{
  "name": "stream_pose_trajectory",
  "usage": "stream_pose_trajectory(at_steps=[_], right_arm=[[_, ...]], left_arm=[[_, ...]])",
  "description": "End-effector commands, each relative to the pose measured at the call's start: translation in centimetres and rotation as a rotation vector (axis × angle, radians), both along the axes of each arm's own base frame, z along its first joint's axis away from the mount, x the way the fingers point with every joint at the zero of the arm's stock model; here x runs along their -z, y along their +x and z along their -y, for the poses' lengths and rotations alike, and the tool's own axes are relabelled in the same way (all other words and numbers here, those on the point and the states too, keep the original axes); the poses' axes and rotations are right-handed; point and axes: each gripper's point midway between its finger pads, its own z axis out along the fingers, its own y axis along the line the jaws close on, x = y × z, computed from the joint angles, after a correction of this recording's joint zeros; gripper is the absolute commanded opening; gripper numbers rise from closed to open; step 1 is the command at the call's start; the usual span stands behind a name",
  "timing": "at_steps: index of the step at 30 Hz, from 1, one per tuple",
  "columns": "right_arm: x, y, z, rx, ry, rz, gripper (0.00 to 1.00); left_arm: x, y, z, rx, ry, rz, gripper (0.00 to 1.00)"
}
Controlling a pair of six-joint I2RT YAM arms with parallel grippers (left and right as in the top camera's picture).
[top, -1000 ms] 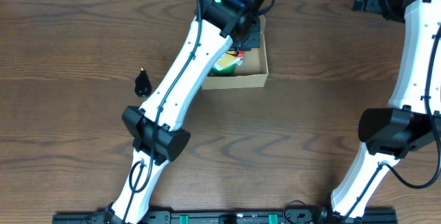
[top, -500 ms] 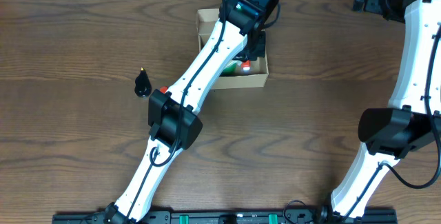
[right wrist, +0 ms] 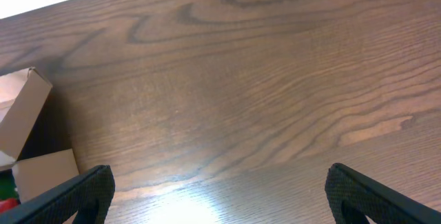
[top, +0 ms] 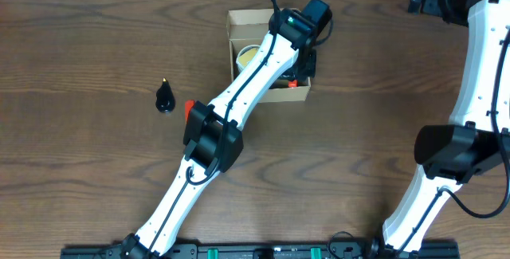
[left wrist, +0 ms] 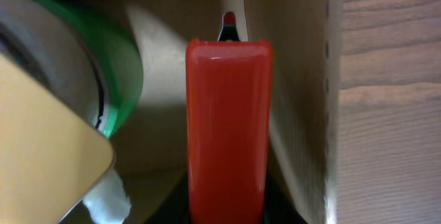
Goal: Pack container
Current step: 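Lift red stapler with left gripper and carry it into the box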
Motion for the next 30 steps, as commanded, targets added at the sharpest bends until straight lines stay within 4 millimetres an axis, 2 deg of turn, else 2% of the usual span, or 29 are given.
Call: stream_pose_trajectory(at_steps=[1,15,30], right_arm=[[0.3,0.1,0.0,0.009,0.009,-0.005,0.99],[0.3,0.1,0.0,0.009,0.009,-0.005,0.99],[0.3,0.1,-0.1,0.009,0.010,-0.005,0.99]], left_arm=[[0.0,0.5,0.4,0.031,-0.007,0.025,0.05],[-0.2,1.5,0.3,0.037,0.006,0.074,0.05],[0.2,1.6,0.3,0.058,0.012,0.076,0.05]])
